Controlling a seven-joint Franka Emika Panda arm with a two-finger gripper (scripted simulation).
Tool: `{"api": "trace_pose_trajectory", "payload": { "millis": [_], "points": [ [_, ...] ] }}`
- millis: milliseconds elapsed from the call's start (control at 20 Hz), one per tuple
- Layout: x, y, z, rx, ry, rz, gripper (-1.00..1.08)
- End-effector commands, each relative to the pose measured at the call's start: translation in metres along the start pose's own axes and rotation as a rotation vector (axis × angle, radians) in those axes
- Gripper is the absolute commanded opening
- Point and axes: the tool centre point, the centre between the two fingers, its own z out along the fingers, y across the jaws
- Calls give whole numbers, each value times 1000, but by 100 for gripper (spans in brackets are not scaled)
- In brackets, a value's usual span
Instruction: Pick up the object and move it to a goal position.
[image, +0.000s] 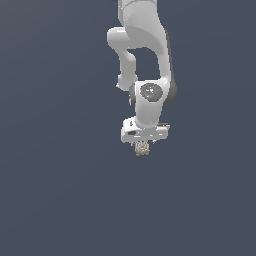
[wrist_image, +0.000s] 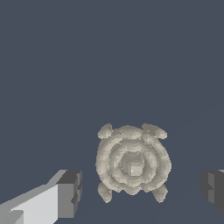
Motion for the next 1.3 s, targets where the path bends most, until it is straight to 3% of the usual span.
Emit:
{"api": "trace_pose_trajectory", "payload": {
  "millis": [0,600,650,1250],
  "points": [
    [-1,0,8,0,-1,0,100],
    [-1,-1,46,0,0,-1,100],
    [-1,-1,46,0,0,-1,-100],
    [0,-1,45,0,3,-3,-100]
  ]
}}
